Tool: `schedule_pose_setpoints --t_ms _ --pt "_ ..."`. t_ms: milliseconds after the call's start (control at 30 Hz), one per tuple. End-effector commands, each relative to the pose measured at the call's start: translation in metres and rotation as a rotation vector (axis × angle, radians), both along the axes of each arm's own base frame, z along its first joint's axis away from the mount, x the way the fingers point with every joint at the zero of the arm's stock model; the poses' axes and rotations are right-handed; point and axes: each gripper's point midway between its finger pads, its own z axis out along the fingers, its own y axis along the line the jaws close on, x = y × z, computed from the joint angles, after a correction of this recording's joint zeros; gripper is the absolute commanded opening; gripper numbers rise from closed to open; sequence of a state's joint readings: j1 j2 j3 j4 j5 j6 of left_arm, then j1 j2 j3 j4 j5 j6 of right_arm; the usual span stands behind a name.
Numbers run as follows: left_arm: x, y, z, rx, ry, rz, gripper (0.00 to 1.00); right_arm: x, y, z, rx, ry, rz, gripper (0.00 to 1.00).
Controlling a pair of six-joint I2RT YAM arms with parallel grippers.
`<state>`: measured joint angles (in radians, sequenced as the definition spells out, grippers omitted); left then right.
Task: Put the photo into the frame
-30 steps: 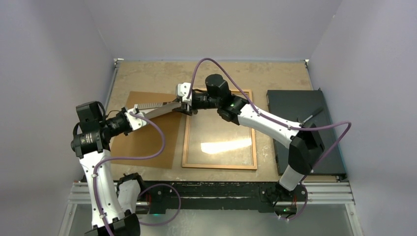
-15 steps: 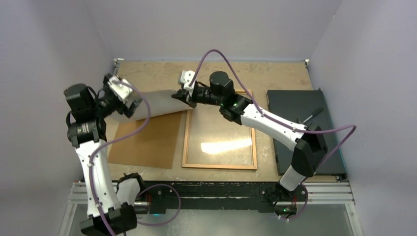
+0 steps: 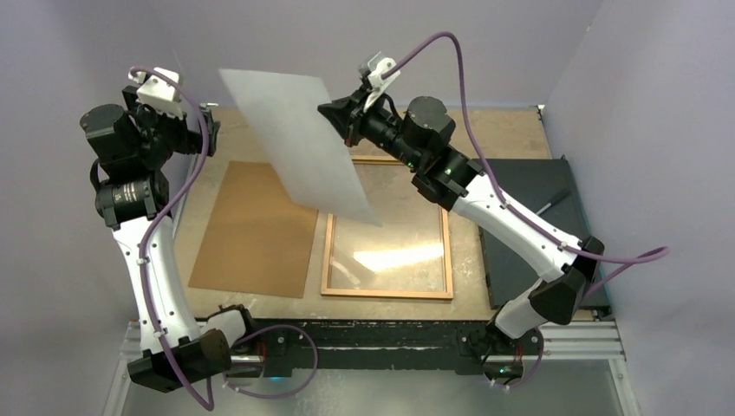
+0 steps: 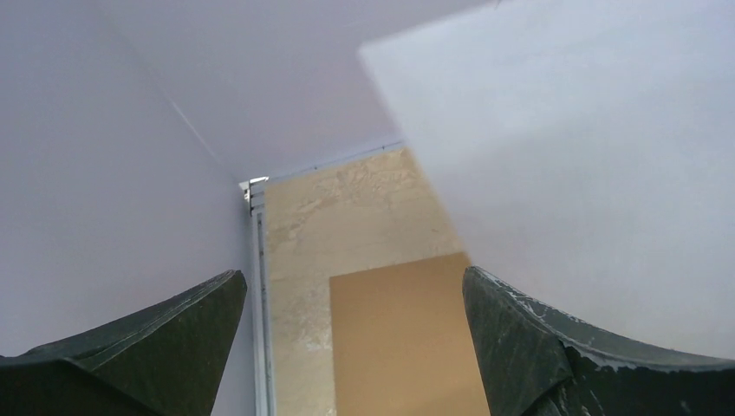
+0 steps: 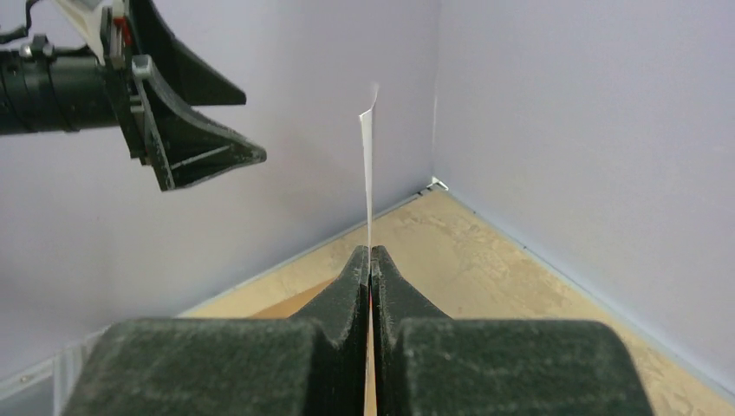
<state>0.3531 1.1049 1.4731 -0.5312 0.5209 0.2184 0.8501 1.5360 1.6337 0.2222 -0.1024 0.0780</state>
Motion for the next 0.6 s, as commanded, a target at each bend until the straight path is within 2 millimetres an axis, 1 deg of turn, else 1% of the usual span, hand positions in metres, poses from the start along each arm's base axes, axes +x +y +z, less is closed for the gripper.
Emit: schedule_pose_setpoints --t_ms 0,100,167,233,333,433,500,567 --pt "-0.004 0.009 -0.009 -0.047 0.048 0.073 0.95 0.0 -0.012 0.016 0.055 0.085 -0.054 0.0" --pt "-0.006 0.006 -0.01 -0.029 0.034 0.049 0.96 0.003 -0.014 0.014 0.043 0.095 -0.07 0.0" --pt "-0.004 0.005 -0.015 -0.038 0.05 0.045 0.96 0.002 -0.013 0.009 0.033 0.147 -0.069 0.0" --pt "0.0 0.007 -0.025 -0.051 0.09 0.047 0.97 0.003 -0.014 0.012 0.042 0.192 -0.077 0.0" --pt "0.008 0.012 -0.049 -0.08 0.175 0.06 0.98 0.004 -0.017 0.02 0.069 0.25 -0.105 0.0" --pt "0.013 0.017 -0.073 -0.089 0.221 0.073 0.98 -0.008 -0.012 0.027 0.078 0.282 -0.046 0.0" --pt "0.012 0.018 -0.083 -0.083 0.222 0.08 0.99 -0.018 -0.008 0.029 0.073 0.288 -0.011 0.0" --pt "0.011 0.018 -0.092 -0.084 0.227 0.082 0.99 -0.024 -0.005 0.028 0.067 0.299 0.003 0.0"
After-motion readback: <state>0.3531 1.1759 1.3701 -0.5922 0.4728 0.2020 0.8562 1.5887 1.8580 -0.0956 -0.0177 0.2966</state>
